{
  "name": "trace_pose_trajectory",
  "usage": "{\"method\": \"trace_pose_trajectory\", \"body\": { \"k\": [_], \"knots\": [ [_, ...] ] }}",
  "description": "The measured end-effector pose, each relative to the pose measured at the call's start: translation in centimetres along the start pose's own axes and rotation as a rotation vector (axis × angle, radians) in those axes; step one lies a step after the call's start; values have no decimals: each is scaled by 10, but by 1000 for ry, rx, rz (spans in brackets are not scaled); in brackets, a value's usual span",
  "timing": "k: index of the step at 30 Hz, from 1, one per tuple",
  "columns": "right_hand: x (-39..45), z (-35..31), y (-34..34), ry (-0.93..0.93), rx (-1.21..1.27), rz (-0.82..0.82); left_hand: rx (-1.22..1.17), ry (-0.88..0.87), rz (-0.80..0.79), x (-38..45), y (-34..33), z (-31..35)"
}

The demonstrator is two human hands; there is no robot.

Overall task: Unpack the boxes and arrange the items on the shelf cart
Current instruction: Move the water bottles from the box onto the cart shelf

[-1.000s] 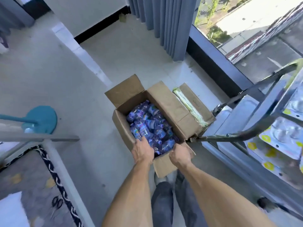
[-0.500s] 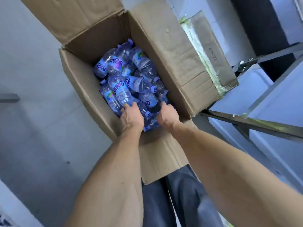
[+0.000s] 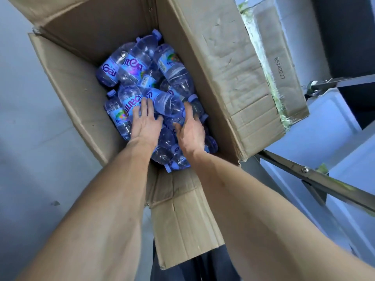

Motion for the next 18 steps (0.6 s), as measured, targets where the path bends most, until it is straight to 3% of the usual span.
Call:
{"method": "trace_pose_trajectory", "body": {
  "k": [3, 8, 15, 18],
  "knots": [
    [5, 0, -7, -50, 82, 62, -18, 49, -76, 4, -1, 6],
    [7, 2, -11, -192, 114, 64, -47, 103, -65, -1, -4, 8],
    [5, 2, -13, -154, 108, 59, -138, 189, -1, -7, -6, 13],
    [3, 3, -13, -118, 106, 68, -44, 136, -53, 1, -5, 6]
  ]
}}
Point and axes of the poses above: each hand's wrist, its own x-axis towards the middle knuckle, its own y-axis out of the back of the hand, z = x × y, the point moved 3 cm from there along x, towards the middle knuckle, and after that the axes turned 3 degrees about z, right-handed, at the moved point
